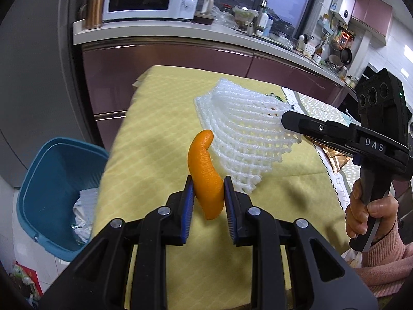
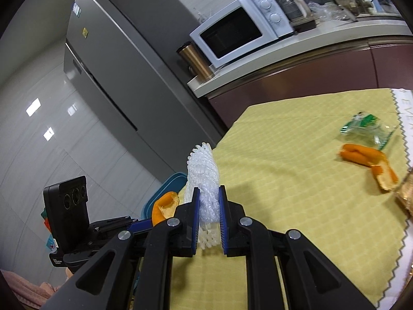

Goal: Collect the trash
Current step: 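Carry the orange peel and foam sleeve with both tools over the blue bin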

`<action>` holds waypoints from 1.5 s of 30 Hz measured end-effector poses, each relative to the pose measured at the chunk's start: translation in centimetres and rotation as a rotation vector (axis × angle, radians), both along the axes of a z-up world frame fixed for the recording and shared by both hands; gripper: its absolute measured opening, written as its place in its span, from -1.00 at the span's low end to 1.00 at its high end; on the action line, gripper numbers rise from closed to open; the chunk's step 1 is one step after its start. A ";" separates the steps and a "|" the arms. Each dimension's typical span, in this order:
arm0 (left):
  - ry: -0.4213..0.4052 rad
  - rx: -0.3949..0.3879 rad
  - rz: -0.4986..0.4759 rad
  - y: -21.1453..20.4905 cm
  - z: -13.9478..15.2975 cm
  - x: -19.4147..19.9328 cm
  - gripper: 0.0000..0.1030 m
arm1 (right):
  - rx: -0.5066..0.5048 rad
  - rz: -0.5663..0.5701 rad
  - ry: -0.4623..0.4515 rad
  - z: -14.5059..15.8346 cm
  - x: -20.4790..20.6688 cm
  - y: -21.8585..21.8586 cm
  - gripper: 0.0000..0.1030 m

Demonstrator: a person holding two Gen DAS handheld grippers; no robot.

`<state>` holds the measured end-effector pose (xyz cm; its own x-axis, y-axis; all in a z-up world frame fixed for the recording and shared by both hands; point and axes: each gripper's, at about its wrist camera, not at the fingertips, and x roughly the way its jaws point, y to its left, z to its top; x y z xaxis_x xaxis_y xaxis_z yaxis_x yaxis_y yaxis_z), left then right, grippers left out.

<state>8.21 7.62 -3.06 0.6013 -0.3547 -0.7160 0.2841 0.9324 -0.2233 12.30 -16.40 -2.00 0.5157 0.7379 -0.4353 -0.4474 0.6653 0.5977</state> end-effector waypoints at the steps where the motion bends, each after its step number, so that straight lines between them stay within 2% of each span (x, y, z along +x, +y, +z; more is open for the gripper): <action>1: -0.002 0.001 0.007 0.4 0.0 -0.1 -0.55 | -0.001 0.008 0.001 0.0 0.2 0.4 -0.76; 14: -0.013 0.016 0.094 5.0 1.1 -1.1 -0.55 | -0.003 0.113 0.002 0.8 1.3 5.4 -0.76; 31: -0.023 0.040 0.219 10.9 1.6 -0.7 -0.55 | -0.009 0.197 0.000 1.5 2.7 10.7 -0.76; 45: -0.001 0.056 0.316 15.3 0.3 0.1 -0.55 | -0.014 0.238 0.025 1.4 4.6 15.0 -0.76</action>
<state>8.35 22.89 -2.81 0.6763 -0.1102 -0.7283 -0.0218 0.9853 -0.1693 16.90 -1.38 -0.62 0.3171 0.8310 -0.4570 -0.5777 0.5514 0.6019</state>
